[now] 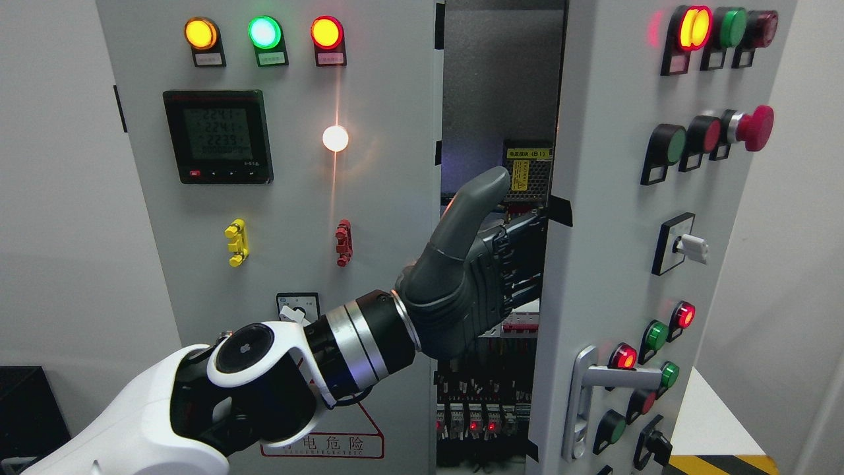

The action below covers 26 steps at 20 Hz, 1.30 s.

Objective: Open door with both hands
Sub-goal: 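Push the handled door outward with the left hand, swinging it open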

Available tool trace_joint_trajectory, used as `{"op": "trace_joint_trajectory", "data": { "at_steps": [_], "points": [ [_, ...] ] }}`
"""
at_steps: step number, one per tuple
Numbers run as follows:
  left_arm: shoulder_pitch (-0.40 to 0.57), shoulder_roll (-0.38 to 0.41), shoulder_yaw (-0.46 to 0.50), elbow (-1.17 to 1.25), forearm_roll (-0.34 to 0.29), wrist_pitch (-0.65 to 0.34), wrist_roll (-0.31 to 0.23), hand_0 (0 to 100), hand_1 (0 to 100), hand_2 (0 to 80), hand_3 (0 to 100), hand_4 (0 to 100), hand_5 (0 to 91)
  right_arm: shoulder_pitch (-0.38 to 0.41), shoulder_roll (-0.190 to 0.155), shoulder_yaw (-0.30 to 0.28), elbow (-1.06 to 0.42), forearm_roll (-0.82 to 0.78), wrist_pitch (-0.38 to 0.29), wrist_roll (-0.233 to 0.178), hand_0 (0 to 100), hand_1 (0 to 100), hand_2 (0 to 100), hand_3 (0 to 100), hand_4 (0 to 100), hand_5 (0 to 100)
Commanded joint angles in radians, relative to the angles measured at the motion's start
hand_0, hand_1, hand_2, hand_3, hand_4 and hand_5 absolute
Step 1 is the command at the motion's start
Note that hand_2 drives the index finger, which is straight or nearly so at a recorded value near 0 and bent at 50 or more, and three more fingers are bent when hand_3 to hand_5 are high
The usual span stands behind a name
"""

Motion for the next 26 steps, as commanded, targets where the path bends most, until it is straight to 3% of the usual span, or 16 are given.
{"op": "trace_joint_trajectory", "data": {
  "at_steps": [1, 13, 26],
  "points": [
    [-0.021, -0.051, -0.032, 0.013, 0.009, 0.000, 0.000, 0, 0, 0.0, 0, 0, 0.0, 0.000, 0.000, 0.023, 0.000, 0.017, 0.000, -0.001, 0, 0, 0, 0, 0, 0],
    [-0.035, -0.068, -0.057, -0.016, 0.010, 0.002, 0.000, 0, 0, 0.0, 0, 0, 0.0, 0.000, 0.000, 0.023, 0.000, 0.017, 0.000, -0.001, 0, 0, 0, 0, 0, 0],
    [-0.064, -0.209, -0.104, -0.001, 0.003, 0.014, 0.000, 0, 0, 0.0, 0, 0, 0.0, 0.000, 0.000, 0.023, 0.000, 0.017, 0.000, -0.001, 0, 0, 0, 0, 0, 0]
  ]
}}
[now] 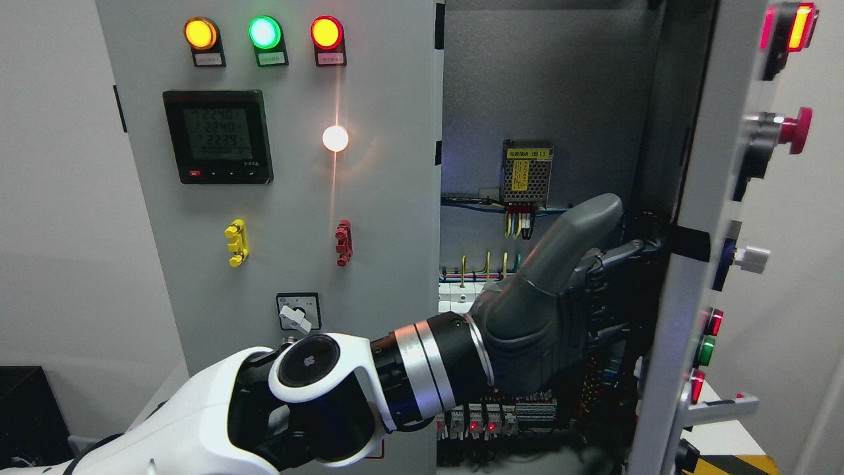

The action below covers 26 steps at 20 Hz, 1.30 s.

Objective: Open door with both hands
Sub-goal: 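Push the handled door outward with the left hand, swinging it open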

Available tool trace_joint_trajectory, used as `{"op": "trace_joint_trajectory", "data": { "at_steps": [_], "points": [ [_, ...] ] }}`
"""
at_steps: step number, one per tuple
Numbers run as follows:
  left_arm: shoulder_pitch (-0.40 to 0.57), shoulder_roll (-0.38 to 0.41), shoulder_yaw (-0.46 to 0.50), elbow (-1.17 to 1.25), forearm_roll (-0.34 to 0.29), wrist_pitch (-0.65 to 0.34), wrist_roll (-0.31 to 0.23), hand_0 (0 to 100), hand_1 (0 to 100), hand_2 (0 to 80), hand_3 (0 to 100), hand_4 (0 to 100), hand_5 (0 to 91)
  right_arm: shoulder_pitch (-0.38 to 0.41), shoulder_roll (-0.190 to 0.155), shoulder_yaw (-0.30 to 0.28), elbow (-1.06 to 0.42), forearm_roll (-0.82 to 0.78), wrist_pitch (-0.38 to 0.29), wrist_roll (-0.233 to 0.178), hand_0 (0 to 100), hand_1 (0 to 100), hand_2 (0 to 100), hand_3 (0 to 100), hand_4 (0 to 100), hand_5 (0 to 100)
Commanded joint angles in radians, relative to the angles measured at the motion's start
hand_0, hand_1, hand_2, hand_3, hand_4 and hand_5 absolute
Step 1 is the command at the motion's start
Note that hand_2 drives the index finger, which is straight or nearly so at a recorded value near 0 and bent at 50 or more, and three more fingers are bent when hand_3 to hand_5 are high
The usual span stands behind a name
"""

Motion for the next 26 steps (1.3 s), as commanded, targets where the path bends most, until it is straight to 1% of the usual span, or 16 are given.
{"op": "trace_joint_trajectory", "data": {
  "at_steps": [1, 6, 14, 21, 26],
  "points": [
    [-0.012, -0.111, -0.036, 0.021, -0.005, 0.001, -0.001, 0, 0, 0.0, 0, 0, 0.0, 0.000, 0.000, 0.023, 0.000, 0.018, 0.000, -0.001, 0, 0, 0, 0, 0, 0],
    [-0.010, -0.190, -0.036, 0.085, -0.011, 0.029, -0.001, 0, 0, 0.0, 0, 0, 0.0, 0.000, 0.000, 0.023, 0.000, 0.017, 0.000, -0.001, 0, 0, 0, 0, 0, 0],
    [-0.022, -0.282, -0.051, 0.159, -0.013, 0.029, -0.001, 0, 0, 0.0, 0, 0, 0.0, 0.000, 0.000, 0.023, 0.000, 0.018, 0.000, -0.001, 0, 0, 0, 0, 0, 0],
    [-0.044, -0.360, -0.063, 0.202, -0.017, 0.029, -0.001, 0, 0, 0.0, 0, 0, 0.0, 0.000, 0.000, 0.023, 0.000, 0.018, 0.000, -0.001, 0, 0, 0, 0, 0, 0],
    [-0.061, -0.394, -0.071, 0.228, -0.021, 0.029, -0.001, 0, 0, 0.0, 0, 0, 0.0, 0.000, 0.000, 0.023, 0.000, 0.018, 0.000, -0.001, 0, 0, 0, 0, 0, 0]
  ]
}}
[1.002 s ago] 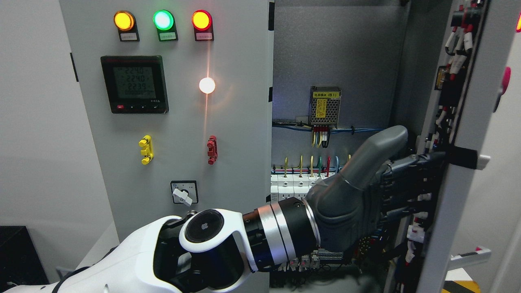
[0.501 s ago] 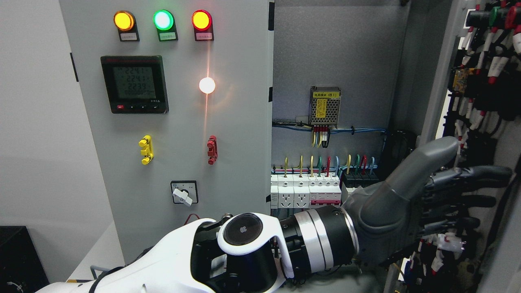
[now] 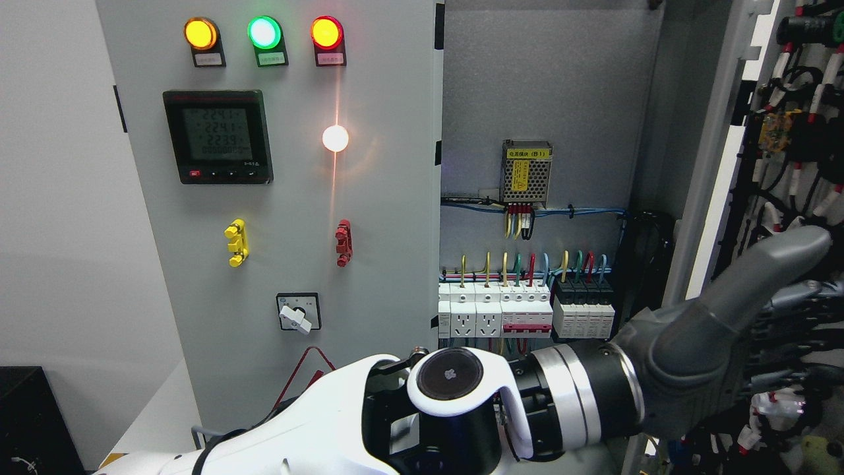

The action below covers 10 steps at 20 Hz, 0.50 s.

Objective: Open door with both hands
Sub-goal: 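Push the handled door outward with the left hand, swinging it open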

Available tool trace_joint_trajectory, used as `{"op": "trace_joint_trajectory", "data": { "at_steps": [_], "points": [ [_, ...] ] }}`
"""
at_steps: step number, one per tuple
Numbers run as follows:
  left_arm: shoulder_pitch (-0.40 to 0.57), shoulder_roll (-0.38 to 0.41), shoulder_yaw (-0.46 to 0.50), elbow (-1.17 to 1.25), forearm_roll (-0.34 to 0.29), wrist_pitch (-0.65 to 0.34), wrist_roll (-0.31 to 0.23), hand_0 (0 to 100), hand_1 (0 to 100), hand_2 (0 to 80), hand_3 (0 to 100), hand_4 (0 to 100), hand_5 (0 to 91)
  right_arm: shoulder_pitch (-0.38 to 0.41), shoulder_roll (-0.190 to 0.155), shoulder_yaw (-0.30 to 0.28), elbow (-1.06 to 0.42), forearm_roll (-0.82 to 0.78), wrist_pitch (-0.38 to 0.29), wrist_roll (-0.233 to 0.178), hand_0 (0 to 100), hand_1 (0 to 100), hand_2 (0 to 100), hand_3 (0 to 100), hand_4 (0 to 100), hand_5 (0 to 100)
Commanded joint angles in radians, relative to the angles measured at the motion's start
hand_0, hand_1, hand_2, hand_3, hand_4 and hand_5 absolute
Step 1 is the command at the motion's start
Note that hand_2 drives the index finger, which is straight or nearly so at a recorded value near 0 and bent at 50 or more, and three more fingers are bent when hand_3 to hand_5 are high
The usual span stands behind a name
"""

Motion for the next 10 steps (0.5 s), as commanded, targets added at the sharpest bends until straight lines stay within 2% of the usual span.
{"op": "trace_joint_trajectory", "data": {
  "at_steps": [1, 5, 8, 10],
  "points": [
    [-0.019, -0.116, -0.020, 0.077, -0.003, -0.001, 0.000, 0, 0, 0.0, 0, 0, 0.0, 0.000, 0.000, 0.023, 0.000, 0.017, 0.000, -0.001, 0, 0, 0, 0, 0, 0],
    [-0.028, -0.163, -0.020, 0.121, -0.008, 0.000, 0.000, 0, 0, 0.0, 0, 0, 0.0, 0.000, 0.000, 0.023, 0.000, 0.018, 0.000, -0.001, 0, 0, 0, 0, 0, 0],
    [-0.030, -0.197, -0.020, 0.158, -0.055, 0.006, 0.000, 0, 0, 0.0, 0, 0, 0.0, 0.000, 0.000, 0.023, 0.000, 0.018, 0.000, -0.001, 0, 0, 0, 0, 0, 0],
    [-0.031, -0.214, -0.020, 0.184, -0.061, 0.011, 0.000, 0, 0, 0.0, 0, 0, 0.0, 0.000, 0.000, 0.023, 0.000, 0.018, 0.000, -0.001, 0, 0, 0, 0, 0, 0]
  ]
}}
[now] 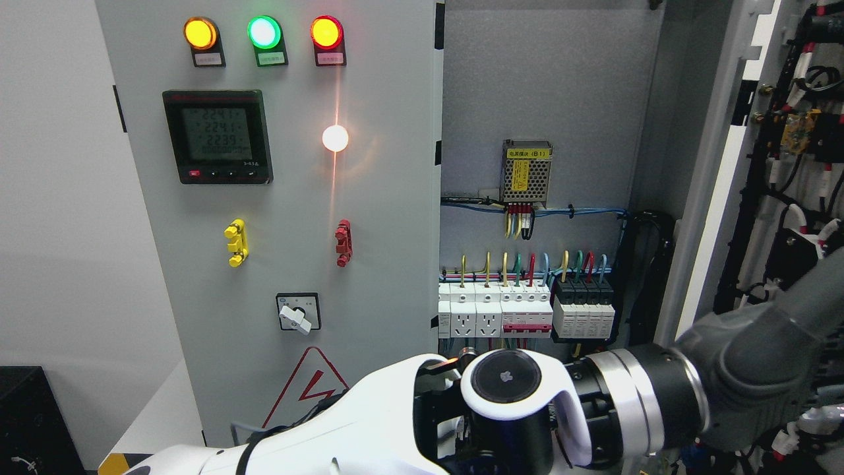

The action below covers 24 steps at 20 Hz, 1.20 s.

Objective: Open door with both hands
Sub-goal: 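Push the handled door outward with the left hand, swinging it open, then withdraw the left hand from the cabinet and lower it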

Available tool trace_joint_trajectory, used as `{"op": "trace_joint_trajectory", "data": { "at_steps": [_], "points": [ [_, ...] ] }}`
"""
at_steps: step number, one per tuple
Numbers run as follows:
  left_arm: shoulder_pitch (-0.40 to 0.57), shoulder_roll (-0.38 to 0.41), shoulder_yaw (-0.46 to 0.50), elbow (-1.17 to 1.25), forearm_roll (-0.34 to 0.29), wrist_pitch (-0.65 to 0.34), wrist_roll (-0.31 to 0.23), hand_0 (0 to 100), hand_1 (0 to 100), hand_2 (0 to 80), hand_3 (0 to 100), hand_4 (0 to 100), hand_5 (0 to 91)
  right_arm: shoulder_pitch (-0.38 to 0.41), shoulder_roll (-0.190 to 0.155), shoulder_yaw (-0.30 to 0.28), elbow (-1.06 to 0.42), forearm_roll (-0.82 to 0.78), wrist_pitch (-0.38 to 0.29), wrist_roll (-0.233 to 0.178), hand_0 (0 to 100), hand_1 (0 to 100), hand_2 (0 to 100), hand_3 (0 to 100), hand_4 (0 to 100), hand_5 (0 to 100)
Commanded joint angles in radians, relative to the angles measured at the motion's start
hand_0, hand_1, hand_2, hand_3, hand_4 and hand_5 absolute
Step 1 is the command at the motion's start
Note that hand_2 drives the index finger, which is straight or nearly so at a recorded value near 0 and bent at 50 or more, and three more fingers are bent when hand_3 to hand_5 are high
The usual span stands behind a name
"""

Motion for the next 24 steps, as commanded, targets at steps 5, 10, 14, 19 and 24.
{"op": "trace_joint_trajectory", "data": {
  "at_steps": [5, 10, 14, 19, 24],
  "points": [
    [-0.011, -0.139, -0.008, 0.160, -0.031, 0.009, 0.000, 0, 0, 0.0, 0, 0, 0.0, 0.000, 0.000, 0.023, 0.000, 0.018, 0.000, -0.001, 0, 0, 0, 0, 0, 0],
    [-0.012, -0.139, -0.008, 0.160, -0.031, 0.009, 0.000, 0, 0, 0.0, 0, 0, 0.0, 0.000, 0.000, 0.023, 0.000, 0.018, 0.000, -0.001, 0, 0, 0, 0, 0, 0],
    [-0.024, -0.133, -0.006, 0.152, -0.023, 0.009, 0.000, 0, 0, 0.0, 0, 0, 0.0, 0.000, 0.000, 0.023, 0.000, 0.018, 0.000, -0.001, 0, 0, 0, 0, 0, 0],
    [-0.026, -0.064, -0.005, 0.067, -0.019, 0.010, 0.000, 0, 0, 0.0, 0, 0, 0.0, 0.000, 0.000, 0.023, 0.000, 0.017, 0.000, -0.001, 0, 0, 0, 0, 0, 0],
    [-0.018, 0.034, 0.001, 0.008, -0.016, 0.010, 0.000, 0, 0, 0.0, 0, 0, 0.0, 0.000, 0.000, 0.023, 0.000, 0.018, 0.000, -0.001, 0, 0, 0, 0, 0, 0]
  ]
}}
